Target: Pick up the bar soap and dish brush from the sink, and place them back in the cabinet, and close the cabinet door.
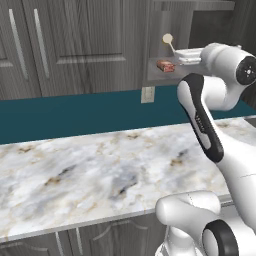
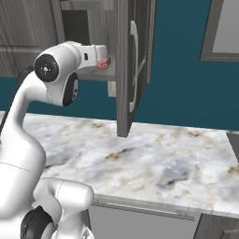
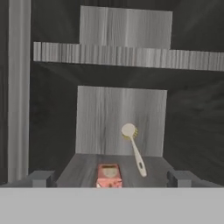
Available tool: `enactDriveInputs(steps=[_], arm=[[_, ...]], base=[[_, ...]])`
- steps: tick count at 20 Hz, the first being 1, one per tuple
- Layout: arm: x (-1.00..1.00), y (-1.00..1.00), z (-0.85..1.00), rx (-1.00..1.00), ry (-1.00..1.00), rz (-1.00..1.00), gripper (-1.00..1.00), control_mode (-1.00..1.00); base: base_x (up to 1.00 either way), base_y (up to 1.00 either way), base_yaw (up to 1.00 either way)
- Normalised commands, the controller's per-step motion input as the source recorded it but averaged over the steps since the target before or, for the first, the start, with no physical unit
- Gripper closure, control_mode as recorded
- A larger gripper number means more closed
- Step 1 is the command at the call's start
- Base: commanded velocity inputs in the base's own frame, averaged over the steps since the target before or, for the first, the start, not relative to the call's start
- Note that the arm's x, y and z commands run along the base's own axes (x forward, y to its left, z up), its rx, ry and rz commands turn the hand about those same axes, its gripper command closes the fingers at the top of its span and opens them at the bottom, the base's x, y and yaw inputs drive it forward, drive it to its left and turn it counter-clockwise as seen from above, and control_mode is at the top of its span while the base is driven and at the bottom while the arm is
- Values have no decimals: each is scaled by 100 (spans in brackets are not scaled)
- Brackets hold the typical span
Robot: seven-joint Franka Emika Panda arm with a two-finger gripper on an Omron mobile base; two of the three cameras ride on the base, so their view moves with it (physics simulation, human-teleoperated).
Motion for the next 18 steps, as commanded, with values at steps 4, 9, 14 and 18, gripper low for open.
enactDriveInputs(steps=[4,9,14,18], arm=[[-36,-1,11,0,-2,0,-100,-100],[-38,0,2,0,-1,0,-100,-100],[-48,0,4,0,-2,0,-100,-100],[-47,0,11,0,-1,0,-100,-100]], base=[[0,0,0],[0,0,0],[0,0,0],[0,0,0]])
